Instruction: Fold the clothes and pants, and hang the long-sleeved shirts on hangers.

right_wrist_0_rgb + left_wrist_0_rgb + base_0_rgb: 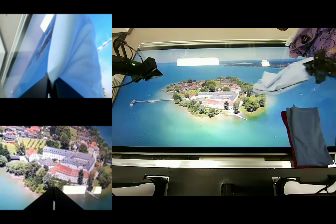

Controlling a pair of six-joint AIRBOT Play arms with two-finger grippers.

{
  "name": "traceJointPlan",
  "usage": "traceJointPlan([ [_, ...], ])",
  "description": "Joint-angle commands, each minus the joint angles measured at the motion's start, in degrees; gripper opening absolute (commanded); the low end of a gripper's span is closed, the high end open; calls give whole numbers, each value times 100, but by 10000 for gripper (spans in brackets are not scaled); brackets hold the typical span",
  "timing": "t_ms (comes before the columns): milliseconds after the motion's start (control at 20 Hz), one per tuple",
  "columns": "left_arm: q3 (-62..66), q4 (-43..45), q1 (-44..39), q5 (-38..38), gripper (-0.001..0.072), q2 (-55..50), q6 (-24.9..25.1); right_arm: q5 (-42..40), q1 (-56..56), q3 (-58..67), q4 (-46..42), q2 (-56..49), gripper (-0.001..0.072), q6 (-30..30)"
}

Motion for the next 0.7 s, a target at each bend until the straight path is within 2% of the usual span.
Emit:
traceJointPlan([
  [0, 2, -13, -4, -129, 20, -2, 0, 2, -153, 37, -1231, 459, 29, 1121],
  [150, 2, -13, -4, -267, 20, -2, 2, 70, -153, 35, -2192, 837, 29, 2087],
  [300, 2, -13, -4, -319, 20, 0, 2, 348, -153, 39, -2833, 1139, 29, 2559],
  [650, 2, -13, -4, -319, 20, 0, 2, 1342, -153, 39, -3383, 1480, 29, 2750],
])
